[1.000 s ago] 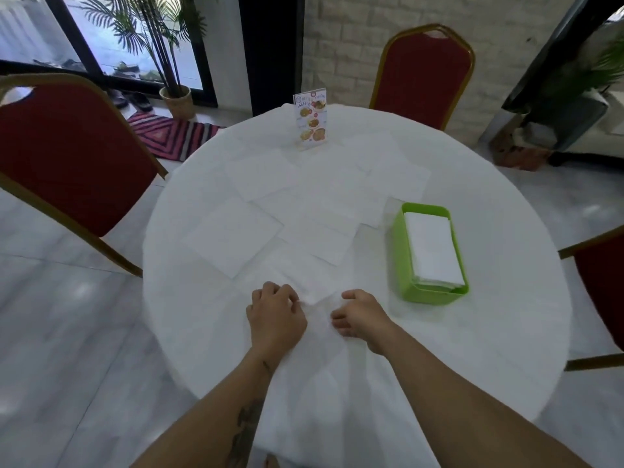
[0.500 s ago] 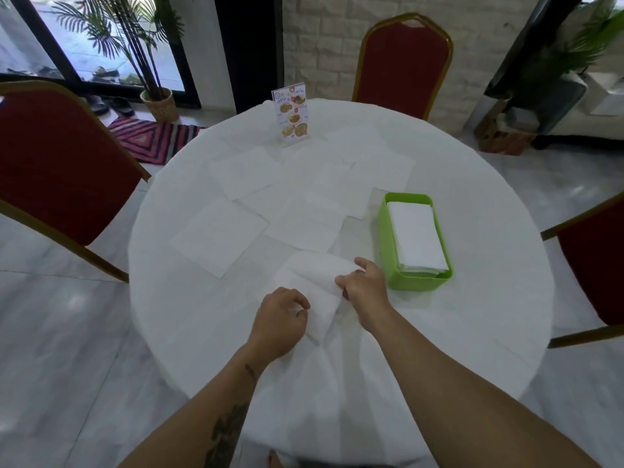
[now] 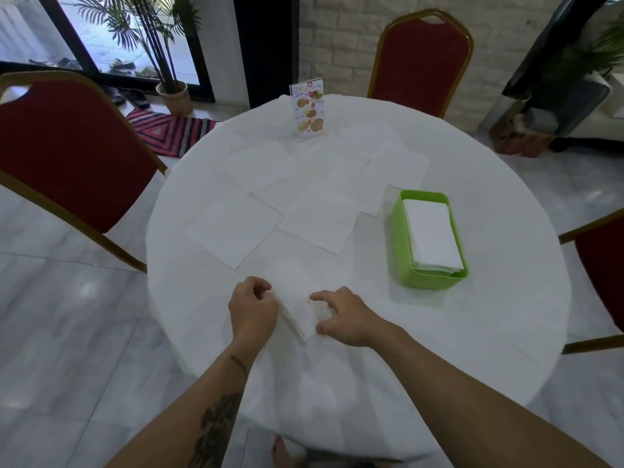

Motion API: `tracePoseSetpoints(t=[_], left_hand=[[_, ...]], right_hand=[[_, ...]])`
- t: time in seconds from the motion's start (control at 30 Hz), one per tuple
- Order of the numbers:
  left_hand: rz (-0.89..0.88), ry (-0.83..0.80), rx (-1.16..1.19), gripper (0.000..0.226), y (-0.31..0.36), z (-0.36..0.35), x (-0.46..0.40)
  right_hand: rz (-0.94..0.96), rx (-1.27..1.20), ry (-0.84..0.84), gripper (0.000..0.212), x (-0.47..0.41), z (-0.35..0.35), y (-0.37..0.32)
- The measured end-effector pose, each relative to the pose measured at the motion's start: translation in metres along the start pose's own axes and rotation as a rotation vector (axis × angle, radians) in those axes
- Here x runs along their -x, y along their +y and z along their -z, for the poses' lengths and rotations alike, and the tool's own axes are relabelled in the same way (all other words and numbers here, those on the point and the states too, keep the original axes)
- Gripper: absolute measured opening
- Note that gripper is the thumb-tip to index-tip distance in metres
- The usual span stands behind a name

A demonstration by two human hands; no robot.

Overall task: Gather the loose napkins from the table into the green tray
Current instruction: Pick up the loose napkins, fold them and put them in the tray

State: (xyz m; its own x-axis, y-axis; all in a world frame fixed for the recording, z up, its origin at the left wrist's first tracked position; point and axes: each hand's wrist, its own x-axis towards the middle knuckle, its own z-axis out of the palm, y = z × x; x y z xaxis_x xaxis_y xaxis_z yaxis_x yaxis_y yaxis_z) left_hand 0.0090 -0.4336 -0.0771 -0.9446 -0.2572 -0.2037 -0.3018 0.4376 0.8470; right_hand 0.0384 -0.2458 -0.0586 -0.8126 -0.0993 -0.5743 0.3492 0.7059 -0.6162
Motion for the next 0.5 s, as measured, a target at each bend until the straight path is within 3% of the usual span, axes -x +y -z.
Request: tracePoseSetpoints(t=[0.13, 0.23, 0.33, 0.43, 0.5], left_hand=[[-0.098, -0.070, -0.082, 0.026, -0.008, 0.002, 0.001], [-0.303, -0.221, -0.354, 0.034, -0.019, 0.001, 0.004], [-0.470, -0.298, -0.614, 0.045, -0.029, 0.000, 0.009], [-0.462, -0.313, -0.629, 0.048, -0.029, 0.003, 0.010], [-0.461, -0.332, -0.641, 0.049, -0.026, 0.005, 0.008]], right_hand=[[-0.050, 0.028, 0.156, 0.060, -0.005, -0.003, -0.006], [-0.099, 0.047, 0.215, 0.063, -0.011, -0.004, -0.011], [-0.193, -0.160, 0.186, 0.063, -0.020, -0.002, -0.021], [-0.271, -0.370, 0.144, 0.056, -0.025, -0.002, -0.033], [-0.264, -0.435, 0.180, 0.038, -0.028, -0.005, -0.038]])
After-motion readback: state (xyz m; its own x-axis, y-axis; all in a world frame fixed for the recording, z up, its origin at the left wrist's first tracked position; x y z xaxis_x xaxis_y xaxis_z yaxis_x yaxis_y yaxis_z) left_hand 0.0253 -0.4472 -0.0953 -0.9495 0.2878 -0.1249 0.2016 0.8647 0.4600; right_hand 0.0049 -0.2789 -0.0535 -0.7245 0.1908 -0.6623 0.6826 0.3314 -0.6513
